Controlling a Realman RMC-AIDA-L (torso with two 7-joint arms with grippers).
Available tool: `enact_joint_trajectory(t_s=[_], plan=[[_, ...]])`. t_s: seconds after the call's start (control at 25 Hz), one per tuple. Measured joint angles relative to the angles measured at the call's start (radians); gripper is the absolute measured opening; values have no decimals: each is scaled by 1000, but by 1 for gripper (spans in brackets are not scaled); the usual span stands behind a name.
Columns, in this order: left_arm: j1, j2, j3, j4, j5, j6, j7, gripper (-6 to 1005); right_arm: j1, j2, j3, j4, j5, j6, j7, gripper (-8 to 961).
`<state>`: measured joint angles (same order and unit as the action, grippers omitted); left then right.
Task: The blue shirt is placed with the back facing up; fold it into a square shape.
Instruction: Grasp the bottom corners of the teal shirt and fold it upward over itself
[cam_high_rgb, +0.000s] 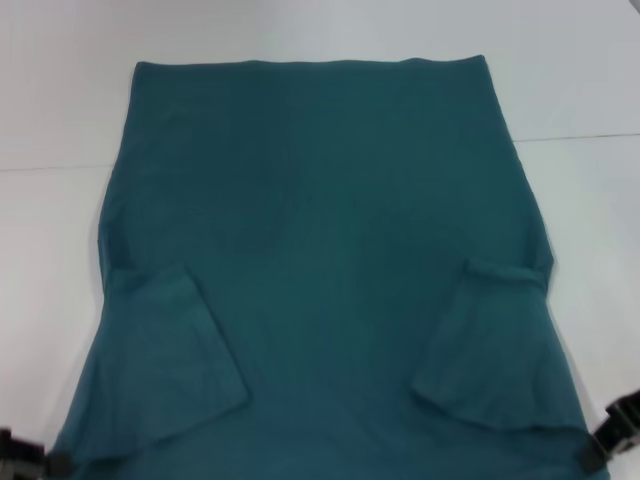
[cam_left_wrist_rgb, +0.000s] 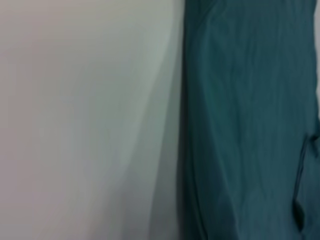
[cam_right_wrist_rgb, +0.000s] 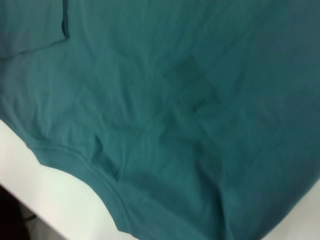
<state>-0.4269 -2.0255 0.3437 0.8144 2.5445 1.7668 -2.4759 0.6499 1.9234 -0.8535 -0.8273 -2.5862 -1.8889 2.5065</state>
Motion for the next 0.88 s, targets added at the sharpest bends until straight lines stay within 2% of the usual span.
enact_joint_trajectory(t_s=[0.32,0.48,0.68,0.88], plan=[[19,-7,1,22,72,157,54,26,-53,0,3,-11,1,-79,-33,33],[12,-6,1,16,71,220,93,26,-55,-1,35,-4,9,-80,-64,33],[-46,8,-8,-2,61,240,98,26,-27,-10,162,2,15,-84,-118,33],[-131,34,-36,-73,13,207,67,26,-3,-30,267,22,49,-51,-114,33]])
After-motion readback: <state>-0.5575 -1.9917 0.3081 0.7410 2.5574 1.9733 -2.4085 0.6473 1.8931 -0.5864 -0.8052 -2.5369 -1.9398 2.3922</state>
